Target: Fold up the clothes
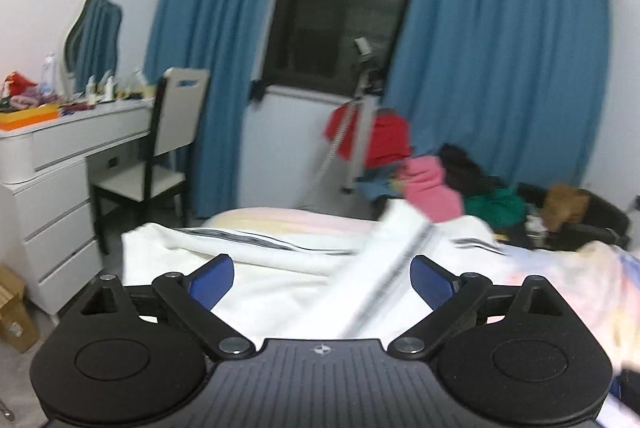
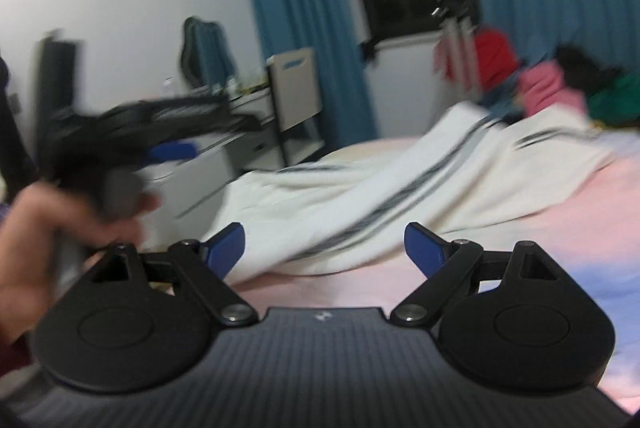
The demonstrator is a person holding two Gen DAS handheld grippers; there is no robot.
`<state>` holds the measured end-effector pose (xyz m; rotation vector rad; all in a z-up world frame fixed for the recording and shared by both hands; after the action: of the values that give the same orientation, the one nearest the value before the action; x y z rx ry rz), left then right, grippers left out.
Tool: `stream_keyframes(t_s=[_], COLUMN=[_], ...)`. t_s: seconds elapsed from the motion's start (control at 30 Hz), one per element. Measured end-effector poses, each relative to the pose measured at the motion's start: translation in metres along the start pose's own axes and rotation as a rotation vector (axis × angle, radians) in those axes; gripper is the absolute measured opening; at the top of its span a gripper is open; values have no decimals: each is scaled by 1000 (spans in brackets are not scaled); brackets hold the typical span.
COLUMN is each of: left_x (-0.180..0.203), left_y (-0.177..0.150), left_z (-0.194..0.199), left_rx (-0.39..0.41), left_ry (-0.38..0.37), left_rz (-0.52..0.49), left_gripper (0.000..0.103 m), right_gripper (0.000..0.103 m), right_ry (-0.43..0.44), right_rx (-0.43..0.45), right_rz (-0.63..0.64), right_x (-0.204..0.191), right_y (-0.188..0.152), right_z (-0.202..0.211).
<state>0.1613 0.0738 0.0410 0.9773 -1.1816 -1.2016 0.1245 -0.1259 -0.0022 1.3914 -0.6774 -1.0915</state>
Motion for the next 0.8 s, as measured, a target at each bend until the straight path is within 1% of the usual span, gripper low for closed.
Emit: stream_keyframes(t_s=[0.1,0.13,0.23,0.3,0.33,0.43,0.6,0.7,0.8], left_x=[36,47,65,68,69,74,70,75,77], left_y=[-22,-30,-60,-83,-93,-112,-125,-126,-120], left_z=[27,34,40,36,33,25,-18,-64,-119], left_rx=[28,37,36,14,-8,-56,-94,-115,-109], left_ry=[-37,-49,-79,-108,-115,-106,-121,-133,-115], left_rz=[-12,-16,5,25,27,-19,-39,-72,-88], left_gripper=[98,100,100,100,99,99,99,99,98], right_gripper=[89,88,88,88,88,88,88,88,88], right_ry=[-59,-82,-144,-174,-192,-219,-239,-256,-273], right_rx=[56,75,131,146,139,130,156,133,102], right_rz=[47,60,77,41,20,-22,-44,-56,-66], right_x=[29,38,63,78,86,100,99,107,117], right_y=[5,5,1,-9,-13,-17,-13,-21,-28], right_z=[34,40,55,53,52,55,58,54,45])
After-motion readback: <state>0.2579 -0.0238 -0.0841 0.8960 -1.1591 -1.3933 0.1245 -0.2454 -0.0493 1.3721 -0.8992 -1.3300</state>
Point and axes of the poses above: each gripper's, at about its wrist camera, not at the fingertips, and z roughly against the way its jaws point, x to its right, y to its top, the point moved 7 cm from there along -z, roughly the way its jaws point, and after that the axes turned 12 degrees about x, right-handed, at the moved point
